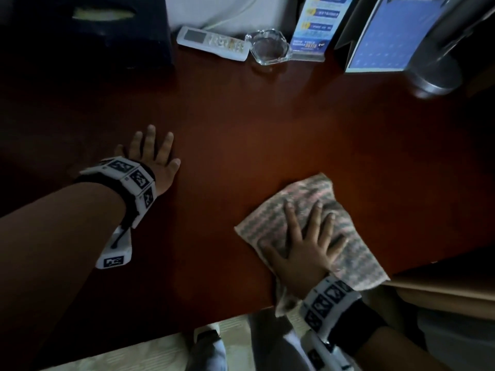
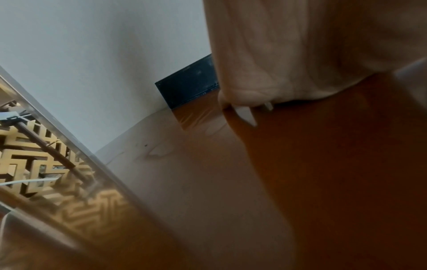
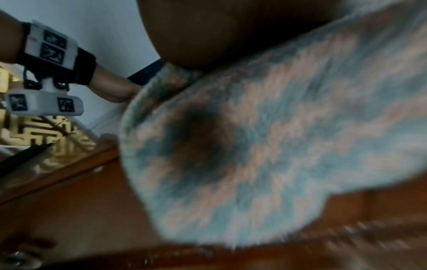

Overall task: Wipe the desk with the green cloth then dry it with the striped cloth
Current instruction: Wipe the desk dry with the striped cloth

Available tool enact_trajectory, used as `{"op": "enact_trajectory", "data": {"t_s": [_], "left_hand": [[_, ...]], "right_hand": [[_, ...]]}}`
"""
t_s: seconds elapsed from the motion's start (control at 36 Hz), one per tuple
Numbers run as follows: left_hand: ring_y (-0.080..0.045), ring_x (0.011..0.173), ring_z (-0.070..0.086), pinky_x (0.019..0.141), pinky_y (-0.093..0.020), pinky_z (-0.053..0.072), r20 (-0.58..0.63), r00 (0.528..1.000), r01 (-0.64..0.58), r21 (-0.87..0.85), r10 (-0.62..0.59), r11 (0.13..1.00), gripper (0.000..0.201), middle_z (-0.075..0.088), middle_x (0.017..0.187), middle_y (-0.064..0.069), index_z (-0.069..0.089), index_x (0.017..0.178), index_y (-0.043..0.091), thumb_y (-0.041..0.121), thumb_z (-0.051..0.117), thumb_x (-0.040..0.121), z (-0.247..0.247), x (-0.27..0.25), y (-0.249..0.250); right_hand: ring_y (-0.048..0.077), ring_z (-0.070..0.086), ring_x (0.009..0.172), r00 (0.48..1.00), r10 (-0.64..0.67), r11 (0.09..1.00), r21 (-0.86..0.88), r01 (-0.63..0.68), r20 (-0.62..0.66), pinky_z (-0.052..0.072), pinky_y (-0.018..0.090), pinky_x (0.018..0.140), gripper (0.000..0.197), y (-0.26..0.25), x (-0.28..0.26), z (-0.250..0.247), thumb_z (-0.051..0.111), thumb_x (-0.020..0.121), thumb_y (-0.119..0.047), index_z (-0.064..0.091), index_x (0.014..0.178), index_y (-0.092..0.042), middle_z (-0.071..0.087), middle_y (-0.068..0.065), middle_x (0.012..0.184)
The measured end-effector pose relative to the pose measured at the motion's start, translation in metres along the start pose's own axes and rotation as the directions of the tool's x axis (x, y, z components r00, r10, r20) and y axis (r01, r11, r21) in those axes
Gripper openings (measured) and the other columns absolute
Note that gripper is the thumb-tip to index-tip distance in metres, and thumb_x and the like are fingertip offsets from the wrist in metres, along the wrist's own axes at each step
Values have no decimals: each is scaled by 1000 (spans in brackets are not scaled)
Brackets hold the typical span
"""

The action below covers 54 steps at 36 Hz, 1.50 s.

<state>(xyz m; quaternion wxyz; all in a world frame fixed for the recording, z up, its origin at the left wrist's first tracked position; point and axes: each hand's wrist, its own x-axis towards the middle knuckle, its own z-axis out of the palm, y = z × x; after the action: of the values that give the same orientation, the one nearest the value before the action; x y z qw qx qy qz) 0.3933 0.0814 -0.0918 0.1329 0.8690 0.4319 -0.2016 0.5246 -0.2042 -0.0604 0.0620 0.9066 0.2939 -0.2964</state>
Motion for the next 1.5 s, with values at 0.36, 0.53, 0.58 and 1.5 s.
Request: {"op": "enact_trajectory", "data": {"t_s": [0.36, 0.53, 0.58, 1.5], "left_hand": [[-20, 143, -20, 116, -46, -2, 139, 974, 178, 30, -181, 984, 57, -31, 153, 4, -22, 144, 37, 51, 8, 98, -19, -7, 18], [-19, 143, -20, 116, -45, -1, 121, 975, 181, 55, -187, 982, 58, -31, 153, 3, -22, 144, 37, 52, 7, 97, -17, -8, 18], [-20, 145, -15, 116, -46, 1, 61, 982, 177, 30, -179, 984, 58, -26, 155, 3, -20, 145, 36, 55, 4, 95, -13, -10, 17], [-19, 144, -16, 116, -44, 0, 79, 974, 208, 68, -213, 976, 57, -27, 155, 4, -19, 145, 39, 53, 7, 97, -19, -12, 22]], "right_hand": [[32, -35, 136, 969, -240, 971, -7, 240, -55, -18, 67, 102, 93, -57, 126, -78, 36, 60, -93, -9, 136, -63, -38, -5, 149], [35, -27, 139, 966, -245, 969, -36, 242, -88, -14, 67, 104, 93, -70, 187, -120, 37, 62, -91, -5, 139, -60, -30, -5, 153], [38, -25, 139, 960, -262, 965, -42, 259, -99, -10, 65, 108, 94, -71, 216, -134, 37, 63, -90, -5, 140, -57, -27, -3, 154], [35, -23, 141, 982, -168, 941, -309, 136, -81, -10, 54, 113, 81, 58, 259, -171, 23, 68, -90, -9, 137, -62, -28, -6, 154]]}}
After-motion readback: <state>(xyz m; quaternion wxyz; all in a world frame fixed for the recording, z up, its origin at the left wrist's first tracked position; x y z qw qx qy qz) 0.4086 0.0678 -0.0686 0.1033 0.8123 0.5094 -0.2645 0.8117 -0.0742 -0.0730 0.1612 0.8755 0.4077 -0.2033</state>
